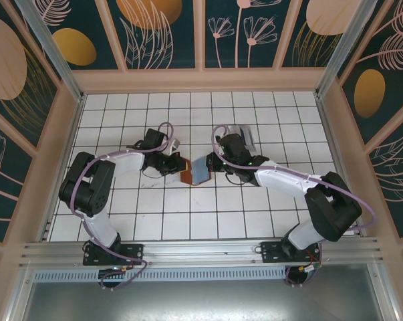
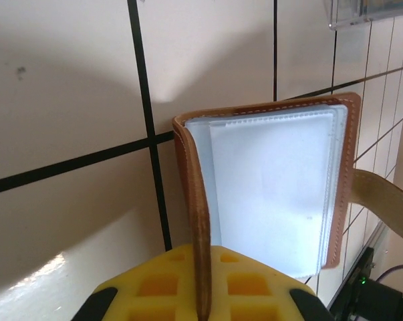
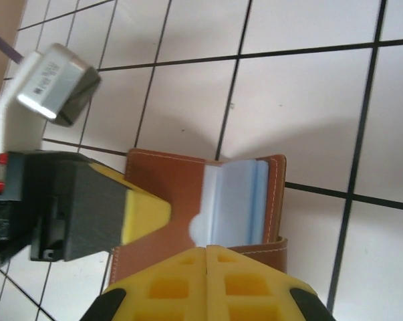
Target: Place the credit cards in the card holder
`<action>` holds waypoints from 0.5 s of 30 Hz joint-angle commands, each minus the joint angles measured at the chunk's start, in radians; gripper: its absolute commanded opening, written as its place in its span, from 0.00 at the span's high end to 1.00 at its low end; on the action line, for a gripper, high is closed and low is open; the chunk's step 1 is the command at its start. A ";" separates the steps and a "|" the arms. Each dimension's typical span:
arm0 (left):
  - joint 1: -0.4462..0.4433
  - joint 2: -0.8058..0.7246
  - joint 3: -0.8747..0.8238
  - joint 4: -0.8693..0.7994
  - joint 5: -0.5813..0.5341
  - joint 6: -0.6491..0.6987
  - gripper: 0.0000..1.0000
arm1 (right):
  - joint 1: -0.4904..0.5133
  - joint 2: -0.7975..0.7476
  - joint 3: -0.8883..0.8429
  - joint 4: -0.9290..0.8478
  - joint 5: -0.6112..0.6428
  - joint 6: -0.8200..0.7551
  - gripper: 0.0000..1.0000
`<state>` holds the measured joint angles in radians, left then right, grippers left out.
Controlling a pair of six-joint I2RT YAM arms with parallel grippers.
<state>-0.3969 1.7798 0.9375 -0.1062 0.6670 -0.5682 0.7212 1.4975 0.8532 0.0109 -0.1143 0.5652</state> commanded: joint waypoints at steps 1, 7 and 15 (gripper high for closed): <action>0.009 -0.003 0.030 -0.041 0.011 0.032 1.00 | -0.005 0.002 -0.007 -0.053 0.053 0.017 0.74; 0.009 -0.004 -0.002 0.040 0.055 -0.011 1.00 | -0.018 -0.049 0.007 -0.104 0.115 -0.004 0.61; 0.010 -0.098 -0.082 0.237 0.207 -0.039 1.00 | -0.110 0.001 -0.064 0.017 -0.269 -0.048 0.43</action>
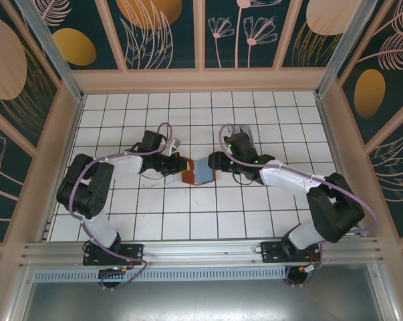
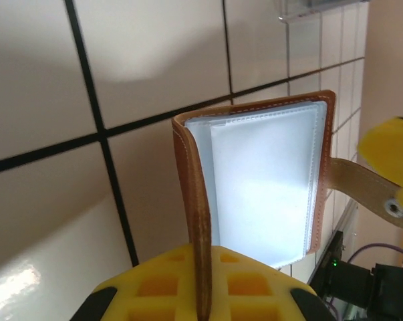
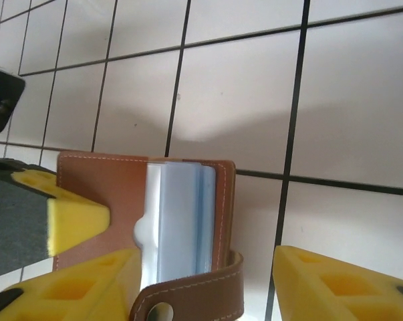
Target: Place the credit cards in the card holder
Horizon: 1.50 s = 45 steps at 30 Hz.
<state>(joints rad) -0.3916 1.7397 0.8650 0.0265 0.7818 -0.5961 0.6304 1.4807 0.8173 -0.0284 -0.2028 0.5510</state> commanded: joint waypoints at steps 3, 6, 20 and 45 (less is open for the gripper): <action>0.005 -0.045 -0.004 0.130 0.152 -0.033 1.00 | -0.041 0.022 -0.049 0.116 -0.258 -0.049 0.43; 0.005 -0.042 -0.026 0.219 0.181 -0.090 1.00 | -0.077 0.006 -0.093 0.200 -0.352 -0.006 0.47; 0.005 0.026 -0.014 0.259 0.189 -0.116 1.00 | -0.172 -0.107 -0.251 0.491 -0.496 0.160 0.51; 0.011 0.056 -0.045 0.379 0.207 -0.201 1.00 | -0.168 -0.102 -0.310 0.478 -0.479 0.116 0.68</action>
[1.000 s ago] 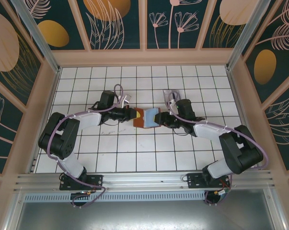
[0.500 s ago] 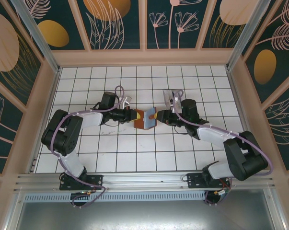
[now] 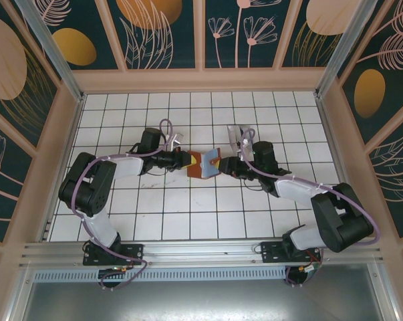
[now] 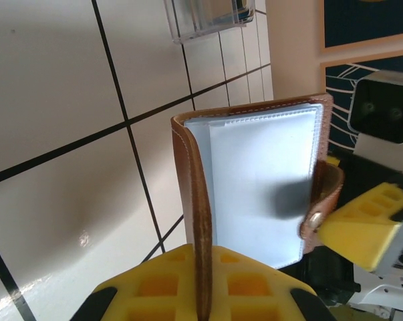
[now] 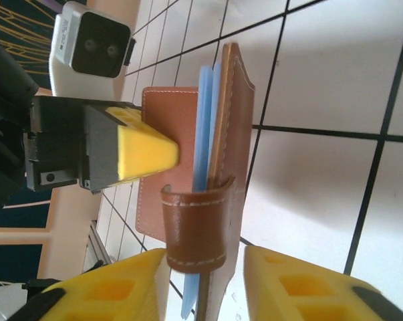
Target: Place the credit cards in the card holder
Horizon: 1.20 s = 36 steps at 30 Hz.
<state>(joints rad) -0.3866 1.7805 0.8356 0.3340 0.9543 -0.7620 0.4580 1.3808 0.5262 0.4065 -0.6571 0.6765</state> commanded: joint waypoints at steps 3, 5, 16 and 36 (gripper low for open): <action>0.006 0.014 -0.019 0.073 0.039 -0.036 1.00 | 0.007 0.001 -0.022 0.059 -0.021 0.000 0.71; 0.006 0.015 -0.020 0.072 0.036 -0.031 1.00 | 0.008 0.004 -0.017 0.066 -0.029 0.001 0.74; 0.006 0.011 -0.012 0.042 0.037 -0.009 1.00 | 0.029 0.042 0.009 0.077 -0.042 0.002 0.76; 0.006 0.016 -0.038 0.102 0.032 -0.048 0.99 | 0.055 0.086 0.027 0.046 0.015 -0.010 0.76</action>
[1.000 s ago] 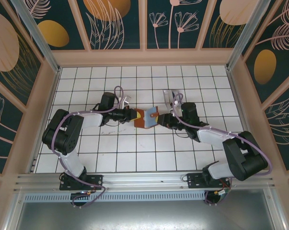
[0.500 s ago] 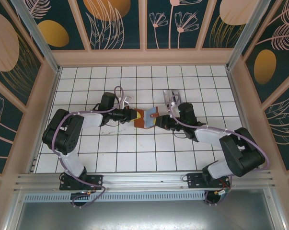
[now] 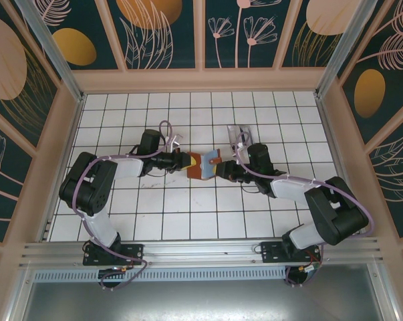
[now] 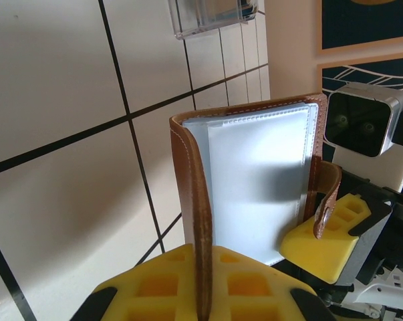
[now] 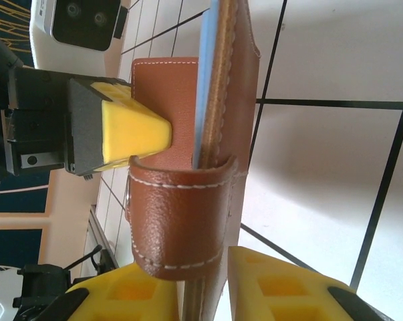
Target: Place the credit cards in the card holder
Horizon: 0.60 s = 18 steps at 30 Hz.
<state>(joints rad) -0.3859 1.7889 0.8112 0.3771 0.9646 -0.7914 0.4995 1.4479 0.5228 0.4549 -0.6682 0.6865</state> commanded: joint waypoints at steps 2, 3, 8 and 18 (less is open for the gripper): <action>0.005 0.012 -0.014 0.054 0.023 -0.017 1.00 | 0.016 0.039 0.027 -0.002 0.040 -0.020 0.68; 0.005 0.013 -0.015 0.043 0.015 -0.010 1.00 | 0.016 0.041 0.024 0.001 0.046 -0.018 0.63; 0.005 0.026 -0.020 0.003 -0.006 0.000 1.00 | 0.005 -0.002 0.001 0.011 0.062 -0.012 0.61; 0.006 0.035 0.000 -0.036 -0.011 0.026 1.00 | -0.017 -0.050 -0.061 0.073 0.022 0.019 0.62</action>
<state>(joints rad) -0.3859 1.8080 0.7994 0.3527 0.9554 -0.7895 0.4900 1.4235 0.4812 0.4774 -0.6300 0.6903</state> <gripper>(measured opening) 0.082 0.390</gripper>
